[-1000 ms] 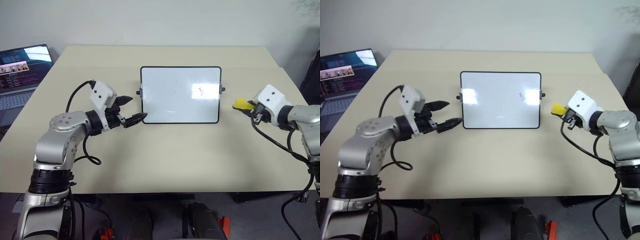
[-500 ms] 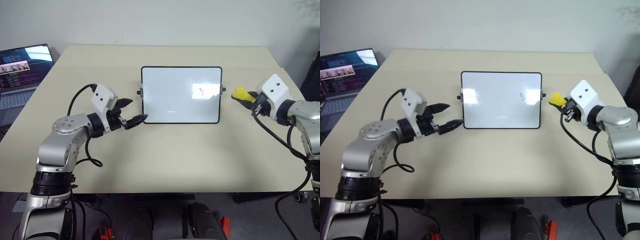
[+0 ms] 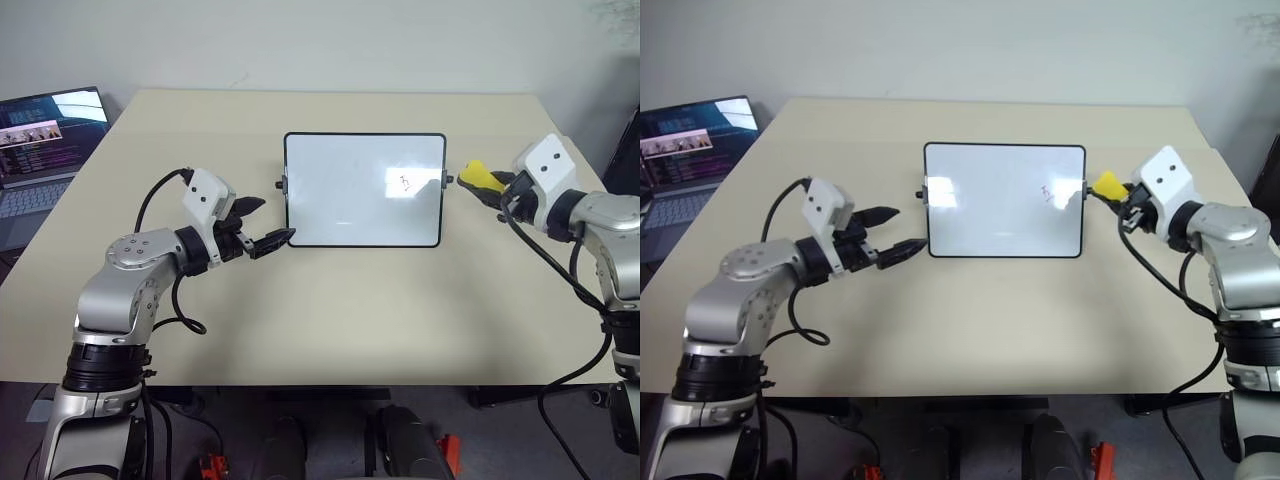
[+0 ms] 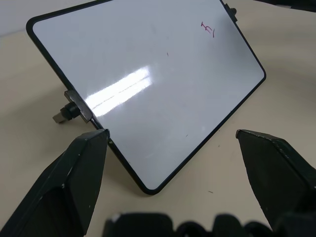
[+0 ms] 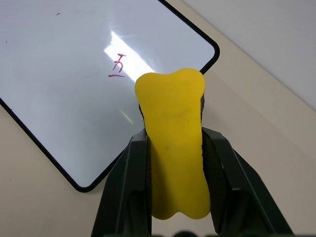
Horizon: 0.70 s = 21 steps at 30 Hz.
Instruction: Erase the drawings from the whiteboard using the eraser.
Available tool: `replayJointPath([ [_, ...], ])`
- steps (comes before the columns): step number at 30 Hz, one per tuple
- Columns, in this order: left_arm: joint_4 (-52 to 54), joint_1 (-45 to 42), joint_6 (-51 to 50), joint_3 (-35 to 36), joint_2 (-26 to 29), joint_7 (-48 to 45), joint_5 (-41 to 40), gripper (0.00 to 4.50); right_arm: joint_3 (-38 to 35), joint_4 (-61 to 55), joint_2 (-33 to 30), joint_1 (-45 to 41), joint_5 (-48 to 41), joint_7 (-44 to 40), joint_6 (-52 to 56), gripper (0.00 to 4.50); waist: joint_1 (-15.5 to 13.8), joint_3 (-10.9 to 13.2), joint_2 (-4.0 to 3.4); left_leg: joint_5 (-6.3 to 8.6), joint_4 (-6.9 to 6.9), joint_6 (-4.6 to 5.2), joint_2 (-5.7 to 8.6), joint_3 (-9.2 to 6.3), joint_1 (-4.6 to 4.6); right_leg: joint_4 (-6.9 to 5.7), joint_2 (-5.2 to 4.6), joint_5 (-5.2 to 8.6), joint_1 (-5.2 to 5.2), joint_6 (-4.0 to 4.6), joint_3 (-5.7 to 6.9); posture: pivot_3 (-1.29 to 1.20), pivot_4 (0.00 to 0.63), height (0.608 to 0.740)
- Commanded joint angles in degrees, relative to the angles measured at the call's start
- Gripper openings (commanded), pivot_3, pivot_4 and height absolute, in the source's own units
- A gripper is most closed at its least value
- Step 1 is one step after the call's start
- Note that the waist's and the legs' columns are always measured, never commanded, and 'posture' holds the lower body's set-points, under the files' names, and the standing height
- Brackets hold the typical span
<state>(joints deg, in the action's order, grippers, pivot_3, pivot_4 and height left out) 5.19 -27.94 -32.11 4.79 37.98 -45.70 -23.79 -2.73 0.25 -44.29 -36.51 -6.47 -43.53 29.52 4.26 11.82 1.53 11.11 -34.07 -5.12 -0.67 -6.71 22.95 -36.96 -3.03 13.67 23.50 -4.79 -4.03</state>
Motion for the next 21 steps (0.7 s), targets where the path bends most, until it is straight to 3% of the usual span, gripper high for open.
replayJointPath([
  [1, 2.22, -1.42, 1.16, 0.81, -0.27, -0.05, -0.63, 4.50, -0.33, -1.05, -0.29, -0.37, -0.14, 0.18, -0.34, 1.04, 0.01, 0.00, 0.00, 0.00, 0.00, 0.00, 0.00, 0.00, 0.00, 0.00, 0.00, 0.00, 0.00, 0.00, 0.00, 0.00, 0.150, 0.740],
  [14, 2.12, -1.89, 1.41, 0.41, -0.66, 0.00, -0.13, 4.50, 1.36, -0.88, 2.17, -2.48, 0.05, 1.21, -0.56, 1.04, 0.05, 0.00, 0.00, 0.00, -0.01, 0.00, 0.00, 0.00, -0.01, -0.02, 0.00, -0.04, 0.00, 0.06, 0.00, 0.00, 0.150, 0.740],
  [21, 0.43, -2.54, 2.09, -1.51, -2.43, 0.57, 1.40, 4.50, 7.27, 13.16, 9.37, -11.74, 6.60, 6.70, -9.02, 1.04, 0.47, 0.00, 0.00, -0.01, -0.08, 0.00, 0.00, 0.01, -0.05, -0.08, 0.00, -0.14, -0.01, 0.19, 0.00, 0.00, 0.150, 0.740],
])
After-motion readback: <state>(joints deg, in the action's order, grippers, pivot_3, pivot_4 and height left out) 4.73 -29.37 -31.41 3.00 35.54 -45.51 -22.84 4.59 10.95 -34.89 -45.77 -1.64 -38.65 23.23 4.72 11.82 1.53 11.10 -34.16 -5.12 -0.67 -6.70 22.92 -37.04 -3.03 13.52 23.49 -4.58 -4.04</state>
